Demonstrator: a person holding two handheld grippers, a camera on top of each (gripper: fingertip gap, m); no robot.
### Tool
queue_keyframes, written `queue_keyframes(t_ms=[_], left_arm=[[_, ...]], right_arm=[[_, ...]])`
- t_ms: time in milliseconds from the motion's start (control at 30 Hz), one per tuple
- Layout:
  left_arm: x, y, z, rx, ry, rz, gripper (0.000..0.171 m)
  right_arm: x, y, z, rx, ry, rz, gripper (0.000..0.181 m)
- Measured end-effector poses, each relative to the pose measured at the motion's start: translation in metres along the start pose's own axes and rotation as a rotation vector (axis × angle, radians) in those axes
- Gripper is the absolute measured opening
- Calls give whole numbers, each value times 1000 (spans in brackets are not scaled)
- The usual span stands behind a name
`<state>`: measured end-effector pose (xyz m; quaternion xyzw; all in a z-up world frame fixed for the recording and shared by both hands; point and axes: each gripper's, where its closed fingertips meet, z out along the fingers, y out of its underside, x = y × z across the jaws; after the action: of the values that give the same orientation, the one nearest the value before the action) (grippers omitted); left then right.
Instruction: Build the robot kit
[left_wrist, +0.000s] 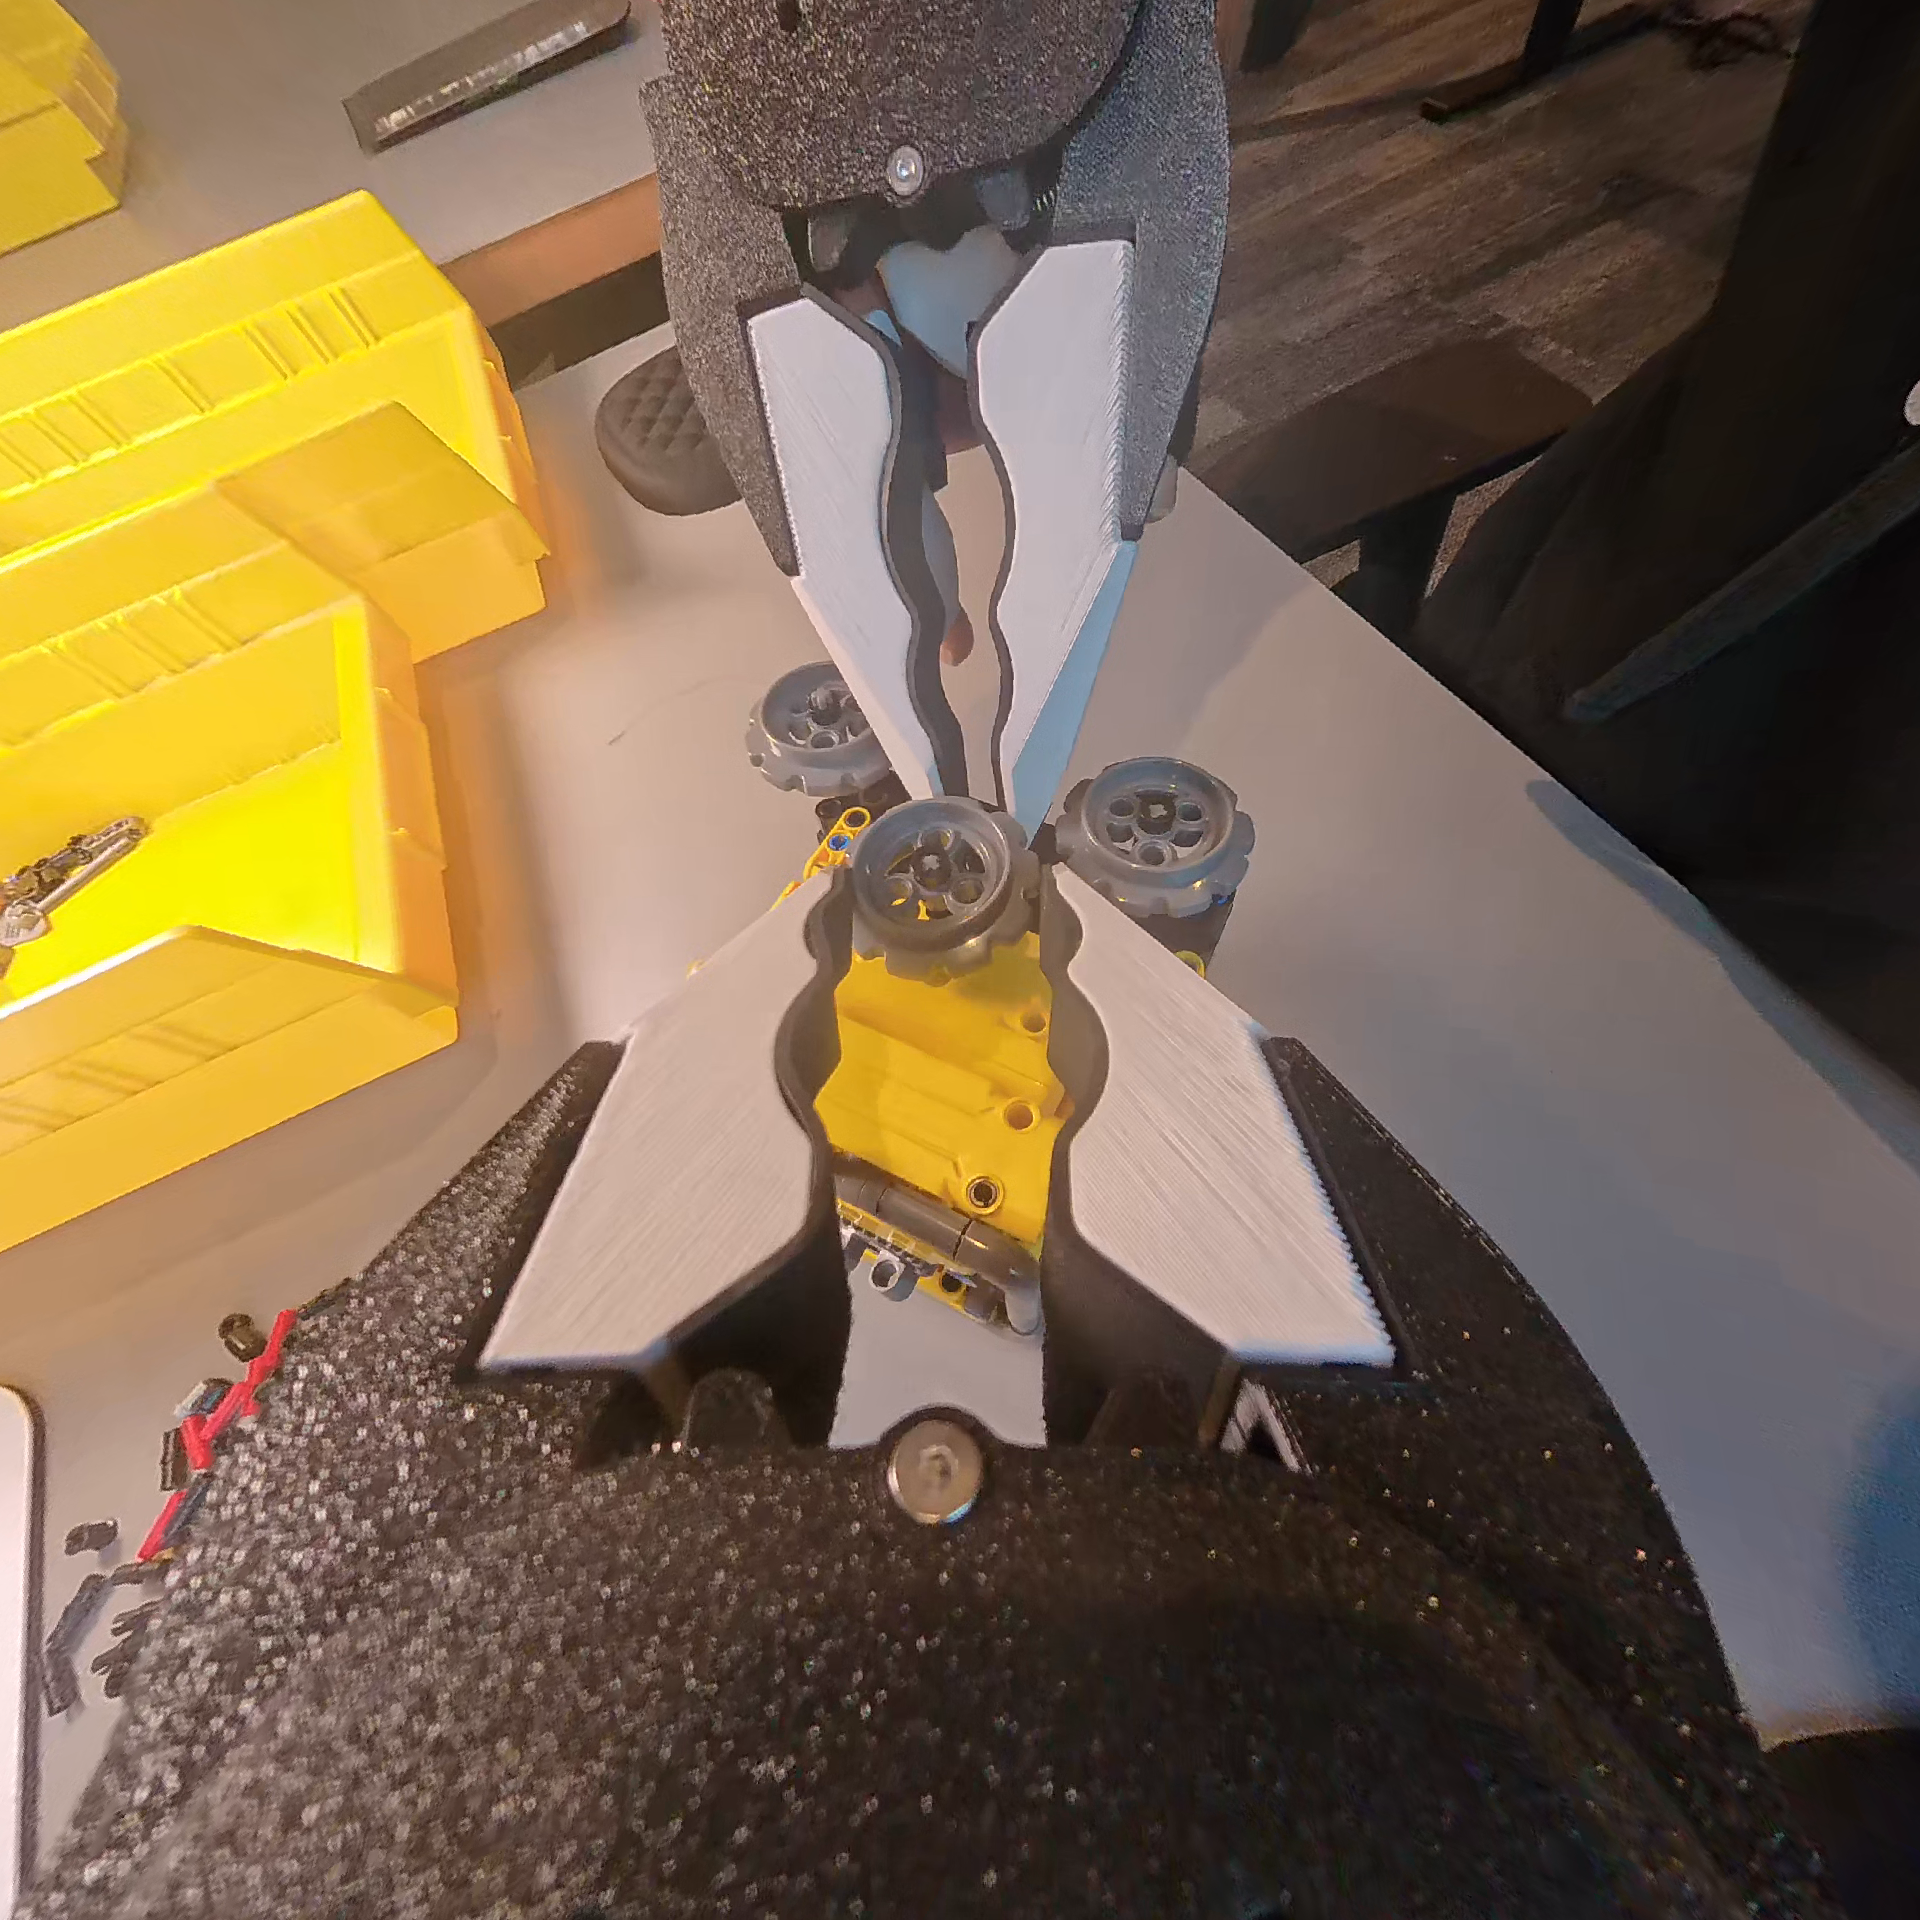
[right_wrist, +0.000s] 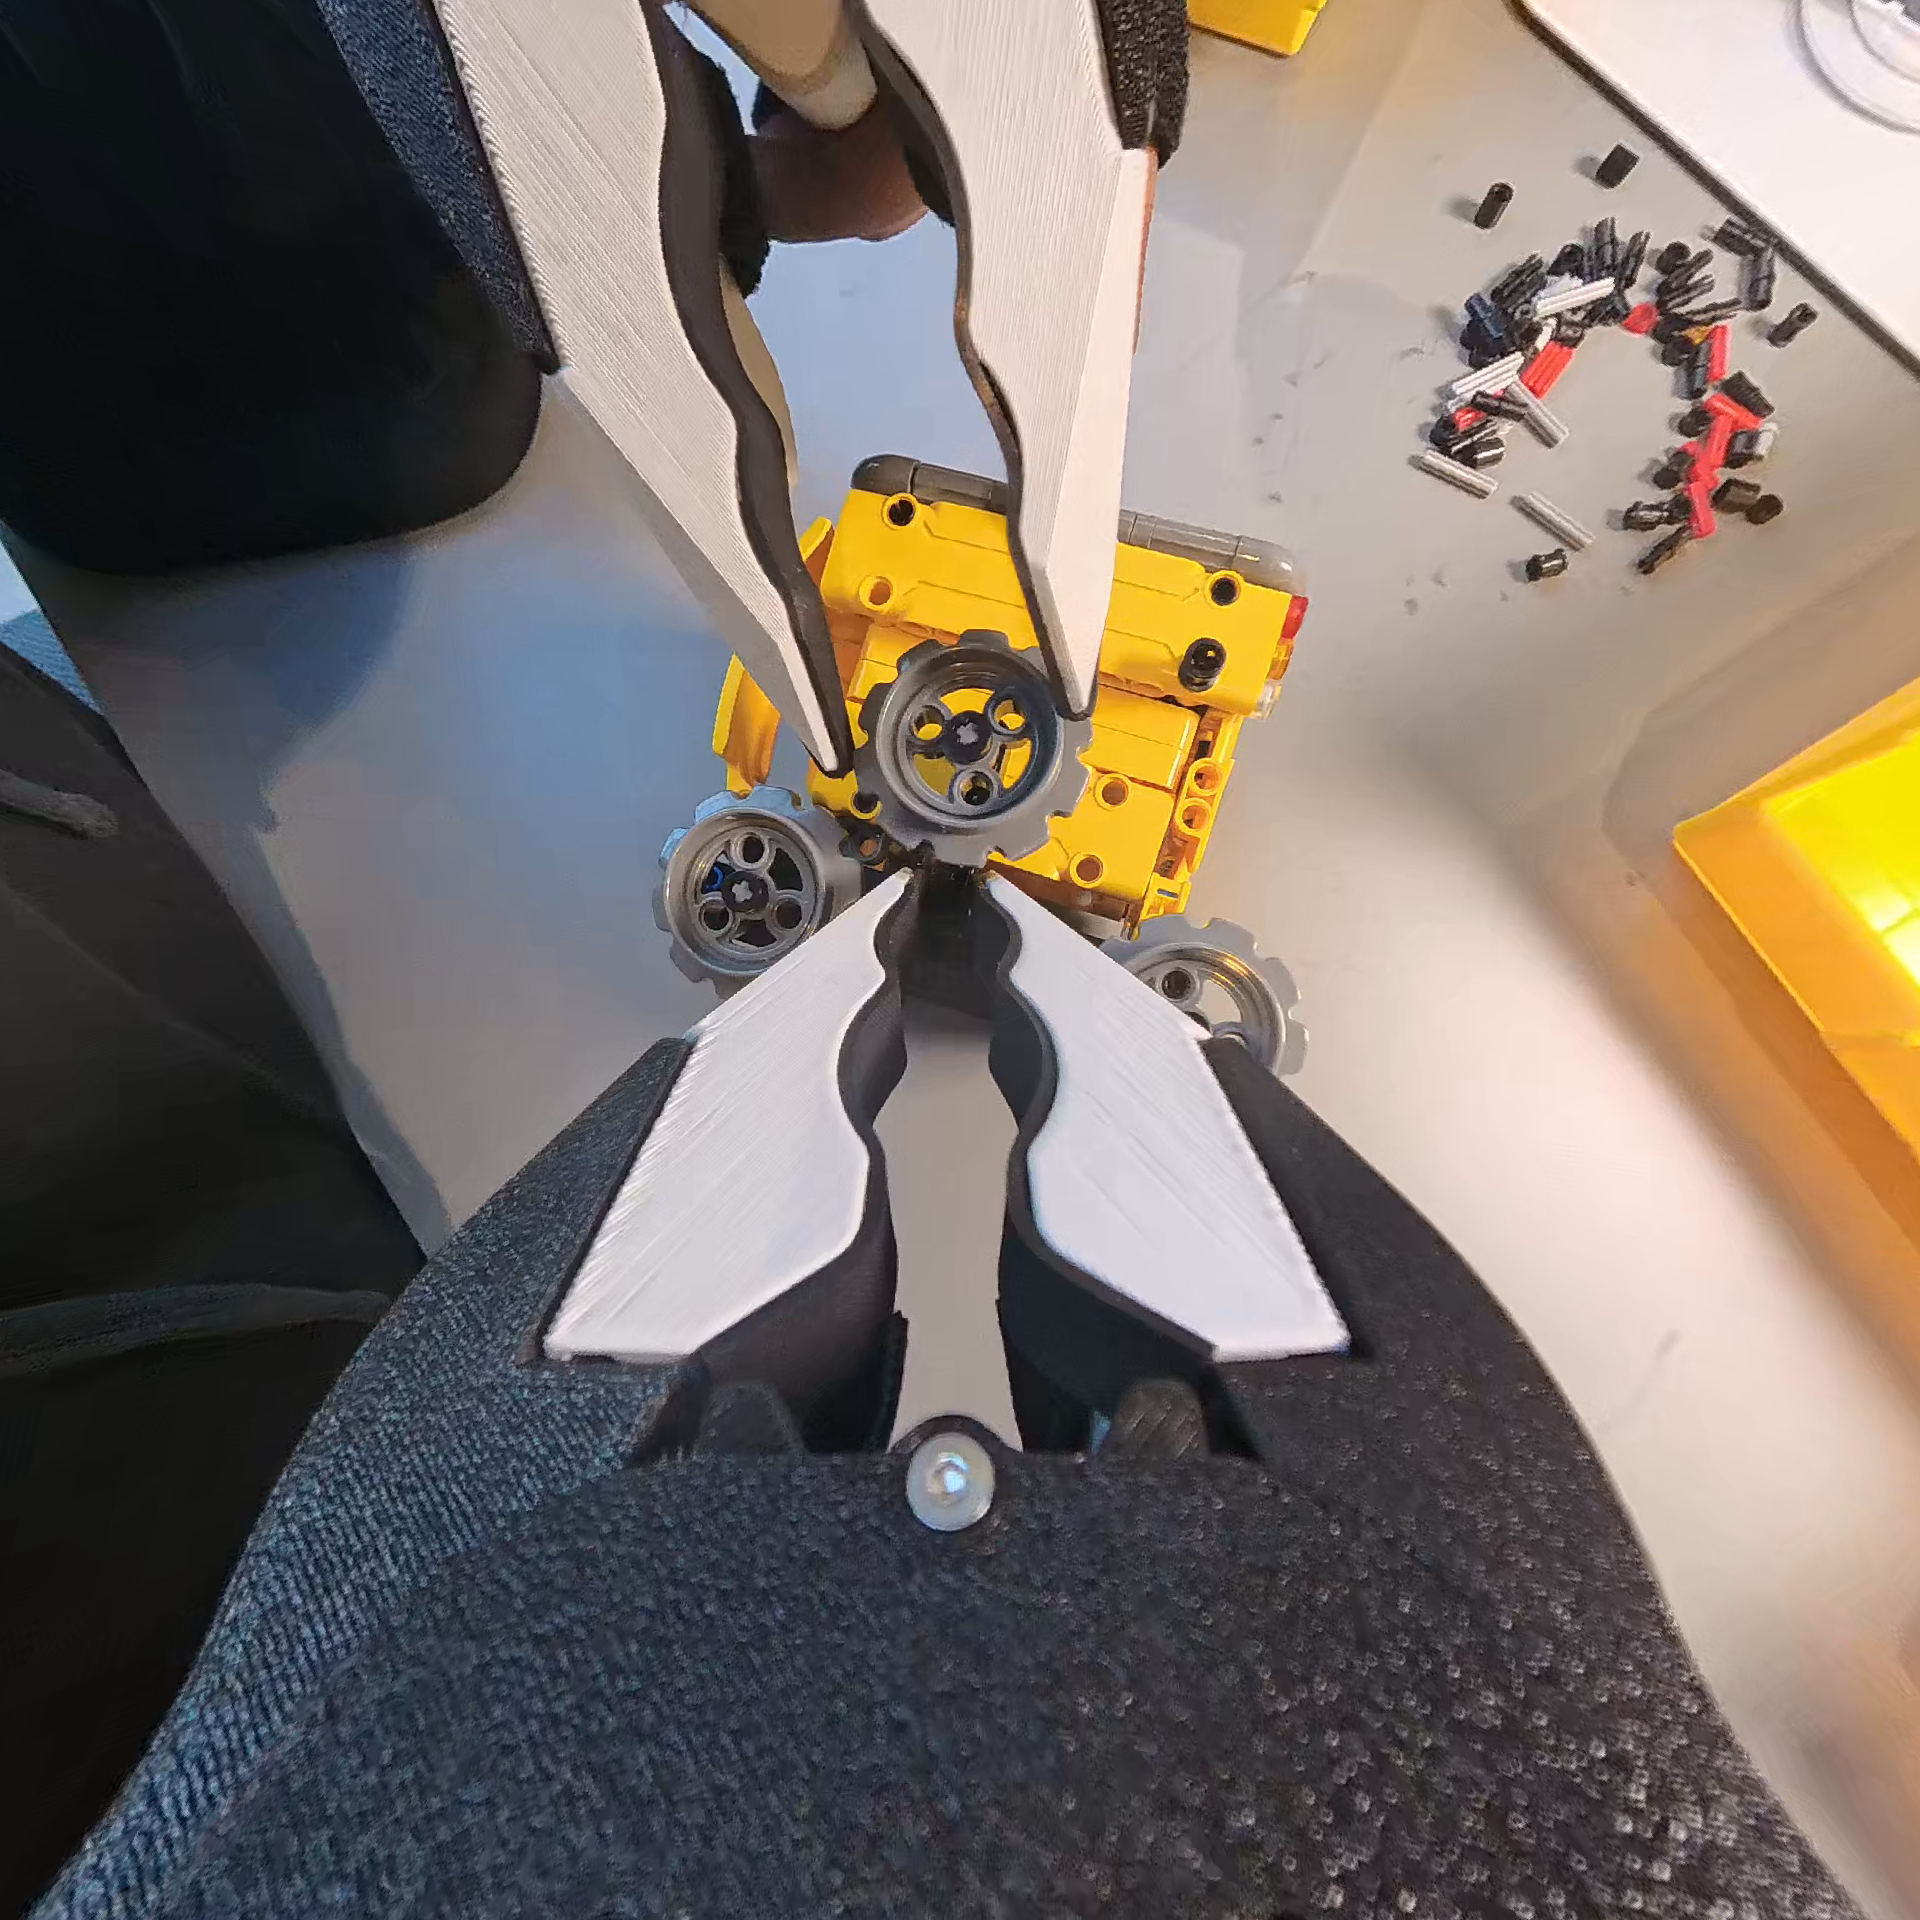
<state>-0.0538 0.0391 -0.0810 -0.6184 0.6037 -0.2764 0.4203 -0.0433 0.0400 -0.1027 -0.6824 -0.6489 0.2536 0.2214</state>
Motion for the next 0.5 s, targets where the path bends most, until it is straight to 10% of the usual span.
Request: queue_keyframes(t_ms=[500], left_arm=[[0,5,2,-8,-26,34,34]], right_arm=[[2,3,6,-30,47,-65,7]])
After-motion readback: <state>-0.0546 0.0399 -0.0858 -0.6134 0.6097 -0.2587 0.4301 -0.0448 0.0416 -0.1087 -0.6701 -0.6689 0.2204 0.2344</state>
